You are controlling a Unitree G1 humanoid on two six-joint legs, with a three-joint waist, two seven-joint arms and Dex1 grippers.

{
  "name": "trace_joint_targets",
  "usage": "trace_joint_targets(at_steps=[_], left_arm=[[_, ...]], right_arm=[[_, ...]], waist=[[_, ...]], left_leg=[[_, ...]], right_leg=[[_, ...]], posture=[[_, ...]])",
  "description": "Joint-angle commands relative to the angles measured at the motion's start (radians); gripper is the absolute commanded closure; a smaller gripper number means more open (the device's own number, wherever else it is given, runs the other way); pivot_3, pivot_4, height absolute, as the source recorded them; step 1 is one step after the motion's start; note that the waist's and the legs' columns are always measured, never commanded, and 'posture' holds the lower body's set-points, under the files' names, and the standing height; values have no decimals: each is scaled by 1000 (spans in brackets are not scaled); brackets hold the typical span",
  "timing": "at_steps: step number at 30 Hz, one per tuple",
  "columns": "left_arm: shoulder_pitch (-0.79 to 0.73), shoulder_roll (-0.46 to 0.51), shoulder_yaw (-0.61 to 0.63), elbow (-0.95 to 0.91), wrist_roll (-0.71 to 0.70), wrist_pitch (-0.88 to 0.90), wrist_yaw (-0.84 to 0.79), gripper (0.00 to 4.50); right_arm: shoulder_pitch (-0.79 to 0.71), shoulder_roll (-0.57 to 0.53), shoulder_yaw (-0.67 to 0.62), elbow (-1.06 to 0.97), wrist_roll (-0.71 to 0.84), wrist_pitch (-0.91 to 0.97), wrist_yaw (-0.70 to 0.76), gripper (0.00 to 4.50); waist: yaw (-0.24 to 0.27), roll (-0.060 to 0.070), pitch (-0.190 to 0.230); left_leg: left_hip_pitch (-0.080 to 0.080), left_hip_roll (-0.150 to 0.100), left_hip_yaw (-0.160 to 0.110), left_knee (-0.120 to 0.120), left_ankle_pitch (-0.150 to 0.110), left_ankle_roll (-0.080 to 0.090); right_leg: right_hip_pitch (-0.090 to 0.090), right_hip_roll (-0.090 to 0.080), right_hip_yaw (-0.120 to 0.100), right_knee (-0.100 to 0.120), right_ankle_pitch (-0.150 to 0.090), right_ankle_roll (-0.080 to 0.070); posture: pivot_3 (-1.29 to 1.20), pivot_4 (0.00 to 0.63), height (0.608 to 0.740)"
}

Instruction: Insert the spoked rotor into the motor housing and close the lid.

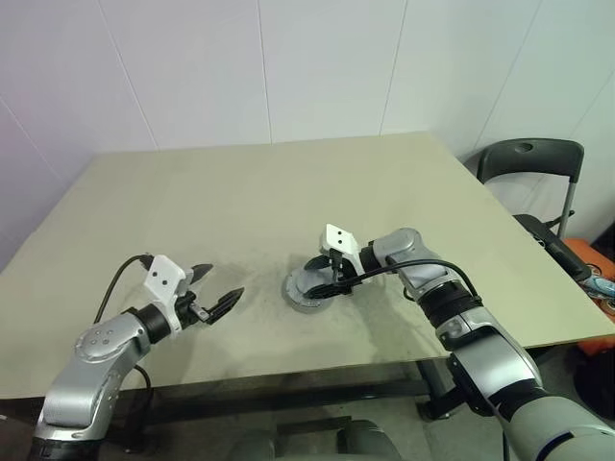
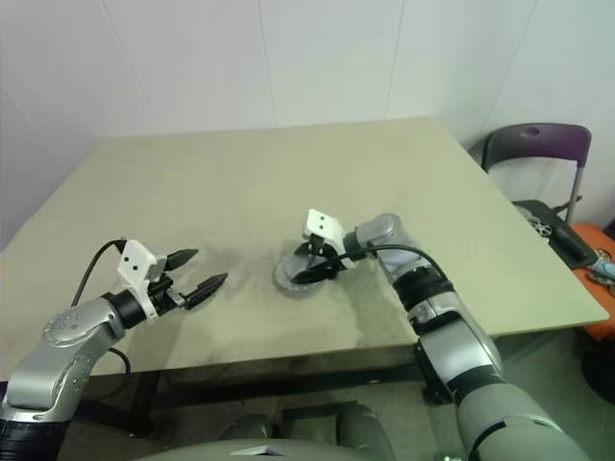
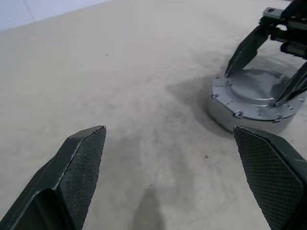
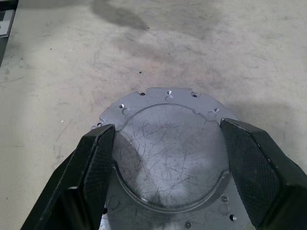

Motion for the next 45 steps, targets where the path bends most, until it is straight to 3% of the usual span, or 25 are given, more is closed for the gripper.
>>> trace_joint_targets(at_steps=[1,17,45], left_arm=[[-29,2,-10,-39,-3,8,0,0],[-48,4,-18,-34,-1,12,2,0],[-40,36,35,-18,-12,15,-26,0]], right_arm=[[-1,8,11,20,-15,14,-1,1330],[-26,27,-42,-29,42,127,23,1330],[-65,22,-58,-15,58,95,13,1330]], waist=[[0,0,0],[-2,0,0],[0,2,1]], left_leg=[[0,0,0,0,0,0],[0,0,0,-1,0,0],[-6,0,0,-3,0,0]], right_leg=[[0,0,0,0,0,0],[-1,1,0,0,0,0],[-7,0,0,-2,0,0]], posture=[[0,0,740],[0,0,740],[0,0,740]])
